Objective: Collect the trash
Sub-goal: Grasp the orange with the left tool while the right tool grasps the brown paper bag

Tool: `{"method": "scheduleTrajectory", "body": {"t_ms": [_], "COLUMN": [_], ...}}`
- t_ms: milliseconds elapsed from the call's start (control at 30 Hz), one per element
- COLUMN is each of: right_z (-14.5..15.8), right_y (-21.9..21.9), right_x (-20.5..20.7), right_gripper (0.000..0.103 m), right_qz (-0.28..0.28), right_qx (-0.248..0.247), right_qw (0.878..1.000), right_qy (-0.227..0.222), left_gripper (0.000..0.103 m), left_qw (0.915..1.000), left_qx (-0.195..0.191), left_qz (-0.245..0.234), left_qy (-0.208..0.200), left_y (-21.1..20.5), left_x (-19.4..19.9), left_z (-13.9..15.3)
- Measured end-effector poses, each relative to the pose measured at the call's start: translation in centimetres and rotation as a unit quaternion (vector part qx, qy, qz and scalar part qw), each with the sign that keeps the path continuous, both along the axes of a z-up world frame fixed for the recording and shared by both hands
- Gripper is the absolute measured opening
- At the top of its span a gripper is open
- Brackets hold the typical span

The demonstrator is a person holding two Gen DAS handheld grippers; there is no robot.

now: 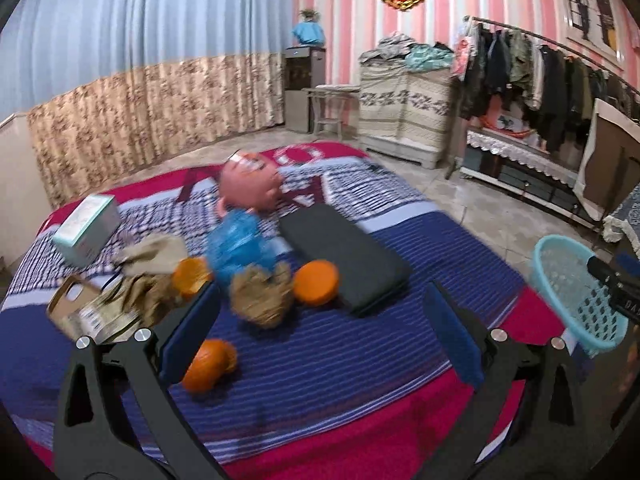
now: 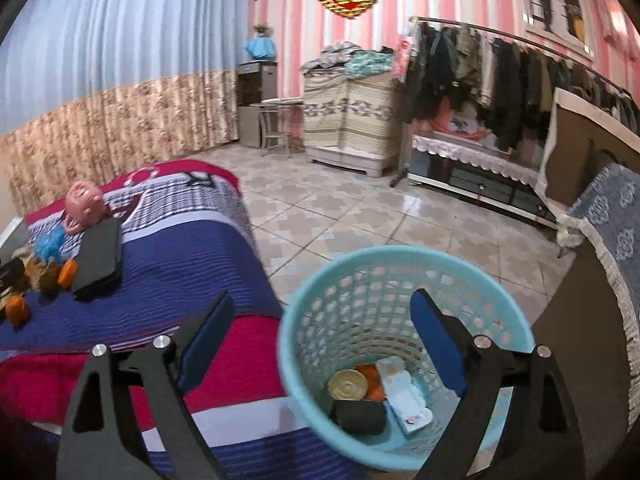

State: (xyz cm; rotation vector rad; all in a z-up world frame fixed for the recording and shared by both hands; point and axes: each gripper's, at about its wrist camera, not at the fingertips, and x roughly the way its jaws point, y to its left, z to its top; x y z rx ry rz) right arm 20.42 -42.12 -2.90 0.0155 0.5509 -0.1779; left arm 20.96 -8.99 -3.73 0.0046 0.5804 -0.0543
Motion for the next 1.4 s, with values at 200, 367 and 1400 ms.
{"method": "scheduleTrajectory", "body": {"t_ms": [200,367,1400], "right_z": [-0.5,-1.1,-1.8], "right_y": [3.0,5.2,17.4], "right_x": [0.6,1.1,3.5], "right_gripper": [0.088,0.088,0.088], "right_qz": [0.036,0.06,0.189], "right_qx": [-0.001,-0.014,0.024], "right_qw": [0.999,0.998,0.981], "right_qy": [0.009,0.021,0.041], "left_gripper": [0.097,0.097,0.034], "left_qw": [0.9996,0.9989,0.9967], "left_qx": [-0.002,-0.007,-0.007], "left_qz": [0.019,0.024,0.053], "left_qy": [0.021,0.04,0.061], "left_y": [2.6,4.2,11.5], "left_x": [-1.2,-2.1,-0.5], "left_z": [-1.9,-3.5,-3.3]}}
